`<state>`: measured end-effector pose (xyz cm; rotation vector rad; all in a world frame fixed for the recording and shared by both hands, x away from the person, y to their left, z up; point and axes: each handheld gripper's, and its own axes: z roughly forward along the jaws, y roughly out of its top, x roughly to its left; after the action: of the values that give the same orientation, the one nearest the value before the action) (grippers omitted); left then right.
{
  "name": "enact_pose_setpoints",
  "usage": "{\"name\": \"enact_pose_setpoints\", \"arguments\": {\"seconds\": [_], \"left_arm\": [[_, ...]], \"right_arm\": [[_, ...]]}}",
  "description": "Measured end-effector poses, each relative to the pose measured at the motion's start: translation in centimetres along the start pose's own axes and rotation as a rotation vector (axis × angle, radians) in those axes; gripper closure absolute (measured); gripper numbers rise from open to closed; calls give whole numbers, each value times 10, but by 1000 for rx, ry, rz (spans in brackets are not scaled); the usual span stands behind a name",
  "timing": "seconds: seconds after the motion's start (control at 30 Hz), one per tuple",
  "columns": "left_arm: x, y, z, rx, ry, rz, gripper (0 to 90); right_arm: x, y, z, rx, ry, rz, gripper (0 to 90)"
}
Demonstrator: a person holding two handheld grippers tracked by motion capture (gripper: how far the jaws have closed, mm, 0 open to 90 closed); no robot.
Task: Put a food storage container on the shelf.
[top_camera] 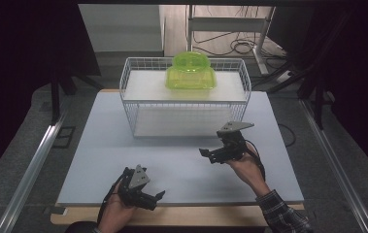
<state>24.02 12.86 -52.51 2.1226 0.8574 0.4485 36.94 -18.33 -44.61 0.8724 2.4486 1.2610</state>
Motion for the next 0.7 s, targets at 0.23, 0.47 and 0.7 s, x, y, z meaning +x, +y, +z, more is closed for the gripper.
{"name": "enact_pose_setpoints", "arguments": {"seconds": [0.23,0.47,0.7], "left_arm": [[0,0,0,1,1,0,3],[0,0,1,5,1,2,3],[0,0,1,7,1,2,3]], "right_arm": [[2,-14,-5,10,-8,4,18],[4,-25,-12,7,-13,-1,18],[6,-38,-17,10,-32,-9,18]]}}
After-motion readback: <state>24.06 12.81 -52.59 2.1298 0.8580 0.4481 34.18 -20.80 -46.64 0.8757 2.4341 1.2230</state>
